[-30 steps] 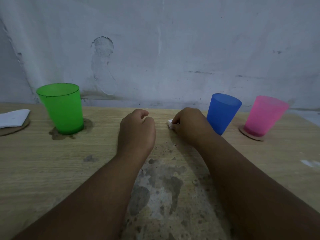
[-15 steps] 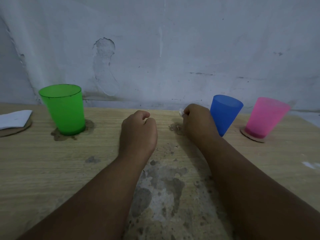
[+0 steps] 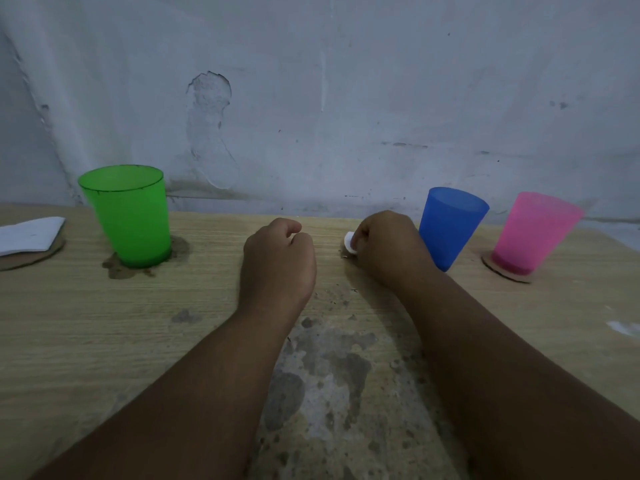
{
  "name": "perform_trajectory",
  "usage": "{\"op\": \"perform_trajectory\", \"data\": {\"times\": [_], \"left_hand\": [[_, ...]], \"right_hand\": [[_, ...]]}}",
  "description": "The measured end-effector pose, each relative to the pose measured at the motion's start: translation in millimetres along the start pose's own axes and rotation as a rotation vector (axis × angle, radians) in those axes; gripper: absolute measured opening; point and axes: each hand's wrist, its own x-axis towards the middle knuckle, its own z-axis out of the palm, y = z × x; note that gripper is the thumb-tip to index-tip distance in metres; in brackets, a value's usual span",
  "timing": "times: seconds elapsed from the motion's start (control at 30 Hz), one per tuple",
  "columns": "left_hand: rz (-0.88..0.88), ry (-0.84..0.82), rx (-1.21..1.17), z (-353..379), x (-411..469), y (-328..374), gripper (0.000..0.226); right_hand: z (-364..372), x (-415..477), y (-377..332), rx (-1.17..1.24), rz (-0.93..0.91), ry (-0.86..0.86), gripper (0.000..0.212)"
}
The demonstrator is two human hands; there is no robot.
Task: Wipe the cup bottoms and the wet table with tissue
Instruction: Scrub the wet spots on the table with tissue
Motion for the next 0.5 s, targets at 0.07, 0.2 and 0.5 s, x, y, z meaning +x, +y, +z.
{"op": "perform_trajectory", "data": {"times": [0.07,0.2,0.5], "left_hand": [[0.001,0.0,0.002,0.3,0.6,-0.5,0.039],[-0.001,0.01,0.004,0.0,0.3,-0.1,0.039],[0.015,0.015,0.011,0.8,1.1,-1.7,0.039]], "right_hand": [[1.6,0.4,-2.3,-0.008,0.004,0.014,0.025],[4.1,1.0,-4.3,-0.048,0.004,0.021,0.027],[4.0,9.9,-7.4,-0.162,-0.025,-0.091,0.019]]}}
